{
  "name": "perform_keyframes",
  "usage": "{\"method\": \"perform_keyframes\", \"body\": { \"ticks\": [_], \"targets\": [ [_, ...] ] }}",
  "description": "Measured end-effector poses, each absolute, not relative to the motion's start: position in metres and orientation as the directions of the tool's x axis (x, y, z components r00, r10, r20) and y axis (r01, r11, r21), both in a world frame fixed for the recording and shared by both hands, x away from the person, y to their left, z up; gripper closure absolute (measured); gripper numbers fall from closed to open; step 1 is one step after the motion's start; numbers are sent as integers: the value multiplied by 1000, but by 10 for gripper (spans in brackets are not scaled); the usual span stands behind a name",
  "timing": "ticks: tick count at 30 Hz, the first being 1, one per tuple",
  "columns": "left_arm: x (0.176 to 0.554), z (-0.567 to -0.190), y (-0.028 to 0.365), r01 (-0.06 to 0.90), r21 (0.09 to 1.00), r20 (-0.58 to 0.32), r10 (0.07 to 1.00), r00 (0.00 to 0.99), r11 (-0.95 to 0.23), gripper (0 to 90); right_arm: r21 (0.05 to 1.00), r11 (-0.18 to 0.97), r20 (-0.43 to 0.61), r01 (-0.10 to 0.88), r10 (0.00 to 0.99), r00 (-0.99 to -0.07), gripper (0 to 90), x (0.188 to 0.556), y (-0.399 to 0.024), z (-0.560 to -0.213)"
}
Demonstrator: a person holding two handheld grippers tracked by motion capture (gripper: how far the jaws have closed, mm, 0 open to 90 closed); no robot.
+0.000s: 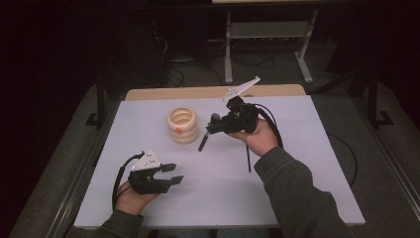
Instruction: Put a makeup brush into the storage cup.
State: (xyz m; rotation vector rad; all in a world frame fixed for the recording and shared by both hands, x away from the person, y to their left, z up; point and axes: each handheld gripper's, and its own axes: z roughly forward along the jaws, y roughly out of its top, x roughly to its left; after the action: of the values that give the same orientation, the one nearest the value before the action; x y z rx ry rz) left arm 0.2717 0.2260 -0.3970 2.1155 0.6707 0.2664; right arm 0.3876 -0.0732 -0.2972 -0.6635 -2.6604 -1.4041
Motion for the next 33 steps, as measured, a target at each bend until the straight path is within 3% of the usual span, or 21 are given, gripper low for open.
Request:
{"method": "perform_keyframes", "body": {
  "ticks": [13, 33],
  "targets": [
    [271, -399, 227, 385, 792, -50, 578, 814, -474, 375, 777, 486, 243, 400, 355, -903, 764, 398, -69, -290],
    [273, -398, 229, 384, 797, -48, 585, 810, -466, 297, 783, 469, 237, 408, 382, -893, 764, 413, -71, -279]
  ]
}}
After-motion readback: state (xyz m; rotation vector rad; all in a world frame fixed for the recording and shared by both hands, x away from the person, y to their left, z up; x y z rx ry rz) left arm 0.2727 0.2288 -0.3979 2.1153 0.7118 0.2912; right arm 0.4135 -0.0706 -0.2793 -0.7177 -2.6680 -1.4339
